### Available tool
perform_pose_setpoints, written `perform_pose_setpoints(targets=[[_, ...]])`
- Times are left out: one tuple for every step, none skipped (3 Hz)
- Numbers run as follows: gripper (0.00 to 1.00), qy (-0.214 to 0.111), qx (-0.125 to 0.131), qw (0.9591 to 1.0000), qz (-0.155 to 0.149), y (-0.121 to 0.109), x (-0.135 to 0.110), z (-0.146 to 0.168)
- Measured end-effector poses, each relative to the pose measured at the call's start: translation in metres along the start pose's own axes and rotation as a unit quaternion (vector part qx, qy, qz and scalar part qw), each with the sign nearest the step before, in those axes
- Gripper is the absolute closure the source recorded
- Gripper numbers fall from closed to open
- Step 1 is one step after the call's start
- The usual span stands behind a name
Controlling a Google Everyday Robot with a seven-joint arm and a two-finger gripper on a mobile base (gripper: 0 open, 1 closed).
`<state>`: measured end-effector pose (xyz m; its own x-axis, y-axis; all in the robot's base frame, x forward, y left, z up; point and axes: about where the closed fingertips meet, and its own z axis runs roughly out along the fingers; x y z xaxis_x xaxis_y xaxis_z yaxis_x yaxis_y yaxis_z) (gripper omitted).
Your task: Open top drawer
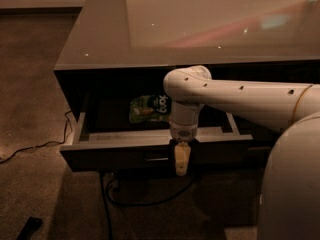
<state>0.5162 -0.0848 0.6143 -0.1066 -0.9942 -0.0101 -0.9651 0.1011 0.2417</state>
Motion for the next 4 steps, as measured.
perform_pose_setpoints(targets=[[0.42, 0.000, 0.000, 1.0000, 0.000, 0.001, 0.000, -0.003], [0.65, 0.025, -0.013, 0.9992, 0.027, 0.016, 0.010, 0.003], [0.62, 0.025, -0.013, 0.9992, 0.027, 0.016, 0.010, 0.003], [0.39, 0.025, -0.013, 0.9992, 0.027, 0.016, 0.010, 0.003]])
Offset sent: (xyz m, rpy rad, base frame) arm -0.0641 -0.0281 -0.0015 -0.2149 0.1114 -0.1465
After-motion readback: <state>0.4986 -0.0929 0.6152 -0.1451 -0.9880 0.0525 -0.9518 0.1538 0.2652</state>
